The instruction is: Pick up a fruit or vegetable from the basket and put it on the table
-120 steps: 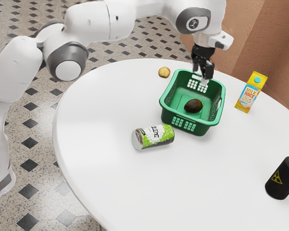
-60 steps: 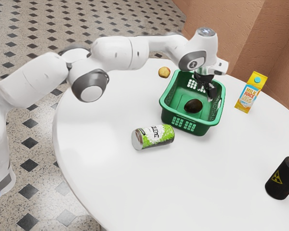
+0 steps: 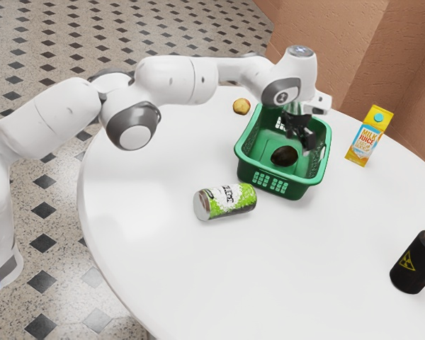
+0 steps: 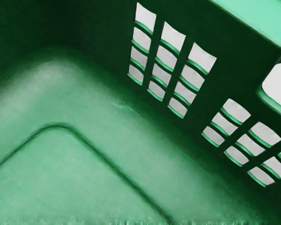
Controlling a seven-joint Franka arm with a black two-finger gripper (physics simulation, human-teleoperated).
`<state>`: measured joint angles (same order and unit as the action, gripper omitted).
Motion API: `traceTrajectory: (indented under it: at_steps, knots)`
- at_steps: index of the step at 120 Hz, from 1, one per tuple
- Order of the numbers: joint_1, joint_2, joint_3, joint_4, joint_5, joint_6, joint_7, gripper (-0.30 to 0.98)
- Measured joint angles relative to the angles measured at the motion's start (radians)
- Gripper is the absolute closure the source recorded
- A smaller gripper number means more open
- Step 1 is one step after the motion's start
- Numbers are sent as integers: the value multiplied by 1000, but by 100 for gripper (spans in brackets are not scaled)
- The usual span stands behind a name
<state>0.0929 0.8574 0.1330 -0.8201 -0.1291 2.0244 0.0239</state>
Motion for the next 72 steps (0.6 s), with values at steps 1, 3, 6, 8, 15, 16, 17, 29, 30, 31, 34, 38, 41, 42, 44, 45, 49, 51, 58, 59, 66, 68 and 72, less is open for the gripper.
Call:
traceTrajectory:
  at_steps: [1,3,6,8,15,16,17,29,30,31,34,38,41,42,44,45,49,51,58,59,66,68,72]
  knots:
    - [0,0,-1,0,0,-2,0,0]
    - [1,0,-3,0,0,-5,-1,0]
    - [1,0,-4,0,0,-11,-2,0]
    - [1,0,-5,0,-1,-16,-2,0]
    - [2,1,-6,0,-1,-33,-4,0]
    - [2,1,-7,0,-1,-36,-4,0]
    - [2,1,-7,0,-1,-39,-5,0]
    - [2,1,-10,0,-1,-75,-7,0]
    - [2,1,-11,0,-1,-78,-7,0]
    - [2,1,-11,0,-1,-81,-7,0]
    - [2,1,-13,0,-1,-89,-8,0]
    - [2,4,-16,-1,-1,-100,-9,0]
    - [2,6,-19,-1,-1,-106,-9,0]
    - [2,8,-21,0,-1,-108,-9,0]
    - [2,10,-22,0,-1,-112,-10,0]
    - [2,11,-23,0,-1,-114,-10,0]
    - [2,15,-25,0,-1,-121,-10,0]
    - [2,17,-26,0,-1,-123,-11,0]
    - [2,21,-27,0,-1,-132,-12,0]
    - [2,21,-27,0,-1,-133,-12,0]
    - [3,24,-27,0,-1,-138,-13,0]
    - [3,25,-27,0,-1,-139,-13,0]
    - [3,27,-27,0,-1,-141,-13,0]
